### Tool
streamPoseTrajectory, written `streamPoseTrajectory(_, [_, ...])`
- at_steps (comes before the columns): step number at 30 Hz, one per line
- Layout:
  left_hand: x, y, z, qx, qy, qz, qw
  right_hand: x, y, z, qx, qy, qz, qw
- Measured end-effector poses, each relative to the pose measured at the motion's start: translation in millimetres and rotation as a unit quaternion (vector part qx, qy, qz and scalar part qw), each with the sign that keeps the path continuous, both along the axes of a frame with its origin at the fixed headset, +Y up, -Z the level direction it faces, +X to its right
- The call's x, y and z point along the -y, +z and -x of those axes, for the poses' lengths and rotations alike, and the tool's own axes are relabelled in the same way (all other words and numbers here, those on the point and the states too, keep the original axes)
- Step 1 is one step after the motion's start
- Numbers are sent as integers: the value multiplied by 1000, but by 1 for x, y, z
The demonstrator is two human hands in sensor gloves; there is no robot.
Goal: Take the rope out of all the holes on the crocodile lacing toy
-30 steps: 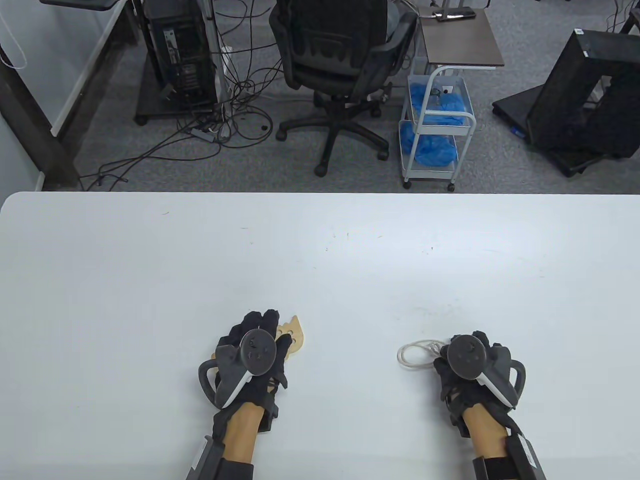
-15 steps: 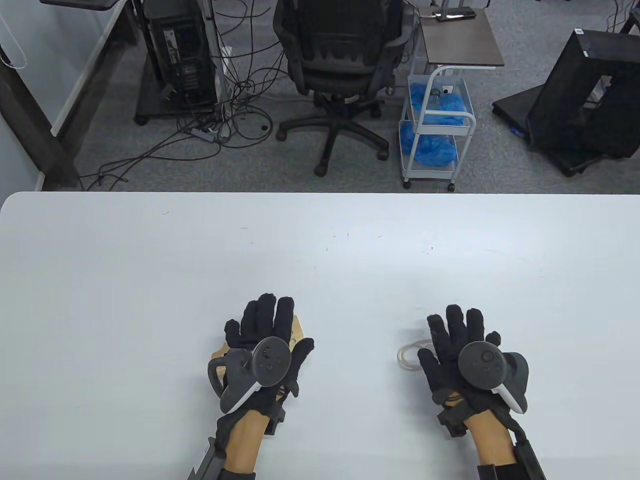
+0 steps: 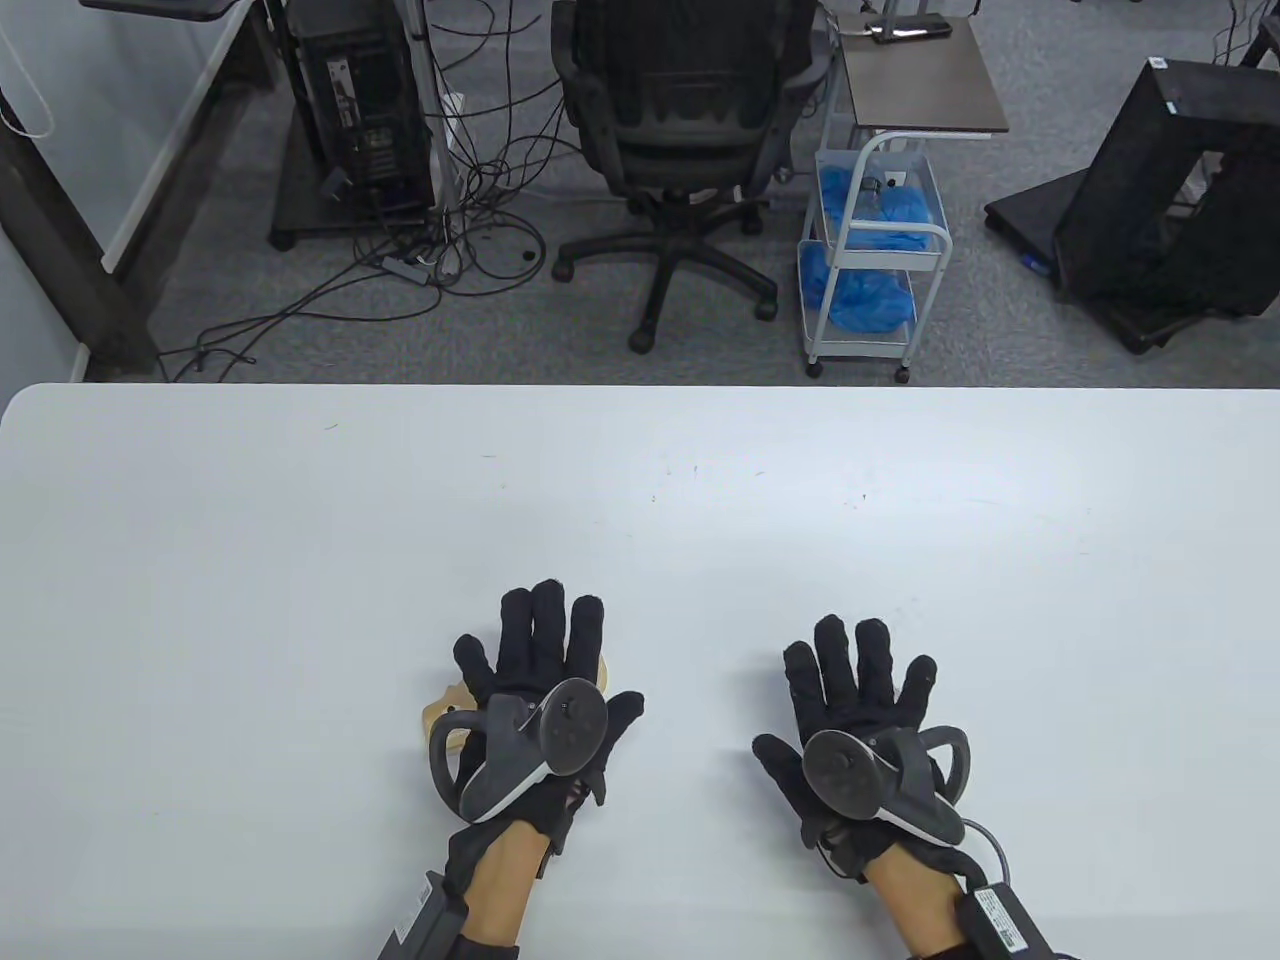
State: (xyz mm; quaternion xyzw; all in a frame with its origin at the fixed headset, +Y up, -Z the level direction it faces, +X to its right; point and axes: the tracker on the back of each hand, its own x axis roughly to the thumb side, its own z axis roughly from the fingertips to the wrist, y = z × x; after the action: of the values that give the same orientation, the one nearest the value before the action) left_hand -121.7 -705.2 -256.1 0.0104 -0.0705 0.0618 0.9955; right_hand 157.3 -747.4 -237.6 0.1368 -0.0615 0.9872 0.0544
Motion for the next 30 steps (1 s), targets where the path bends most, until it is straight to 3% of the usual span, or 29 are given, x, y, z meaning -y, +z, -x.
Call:
streamPoseTrajectory(14, [14,-3,-8,3,-30,49,998,0,-7,-9,47,36,-4,998])
streamPoseTrajectory(30, [14,-3,-3,-2,-1,53,999,-1,-10,-5,56,16,8,998])
